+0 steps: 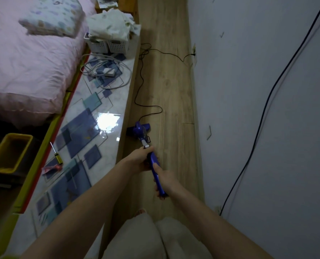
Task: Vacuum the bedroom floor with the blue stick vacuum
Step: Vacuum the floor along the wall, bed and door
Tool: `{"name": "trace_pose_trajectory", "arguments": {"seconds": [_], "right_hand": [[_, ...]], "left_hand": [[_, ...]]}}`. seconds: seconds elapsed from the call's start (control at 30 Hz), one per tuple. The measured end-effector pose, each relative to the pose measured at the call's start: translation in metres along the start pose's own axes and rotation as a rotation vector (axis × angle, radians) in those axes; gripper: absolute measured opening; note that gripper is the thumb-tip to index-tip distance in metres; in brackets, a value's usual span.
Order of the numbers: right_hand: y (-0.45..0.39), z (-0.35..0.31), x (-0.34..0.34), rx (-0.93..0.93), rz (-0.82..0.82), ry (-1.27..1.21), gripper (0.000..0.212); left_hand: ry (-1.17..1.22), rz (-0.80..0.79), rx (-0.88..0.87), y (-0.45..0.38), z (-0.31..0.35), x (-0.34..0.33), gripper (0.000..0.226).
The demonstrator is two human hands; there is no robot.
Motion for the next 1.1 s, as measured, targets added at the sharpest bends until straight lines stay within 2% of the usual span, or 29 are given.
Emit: {"name": "trace_pose_trajectory", "arguments": {"seconds": [0.27,0.43,0.57,0.73,0.87,0.93,1.1], "right_hand": [[0.058,0.003,0.013,0.038,-0.005,0.026,0.054],[0.096,0.022,-0.008,0.012,-0.136,-0.016,0.036],[0.110,0.031,-0.024,-0.006,-0.199,-0.121,0.035],[0.105,0.025,-0.036,0.034,-0.187,-0.244,0.033],[0.102,0.009,-0.048,0.034,-0.264,-0.391,0.031],[0.096,0.006,-0.051,0.056,-0.239,-0.404,0.029],[0.070,0.008,-0.047,0.098,-0.037,-0.367,0.033]], "left_hand": [[0.035,-0.042,0.038,0.037,0.001,-0.015,0.041],[0.025,-0.051,0.077,0.078,-0.008,-0.013,0.039],[-0.002,-0.075,0.067,0.096,-0.010,-0.012,0.035],[-0.139,-0.097,0.086,0.087,-0.002,-0.009,0.039],[-0.280,-0.116,0.101,0.068,0.013,0.002,0.050],[-0.324,-0.130,0.087,0.058,0.015,0.006,0.049],[-0.349,-0.141,0.019,0.038,0.012,0.007,0.041]]}}
Point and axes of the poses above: each hand's wrist, its own y-axis away from the middle knuckle, its own x-axis out of the back of the hand, z = x × y, the point moved 8 cm from there along -y, towards the middle knuckle, and after that the axes turned 15 degrees about -x, right-handed, at the moved point
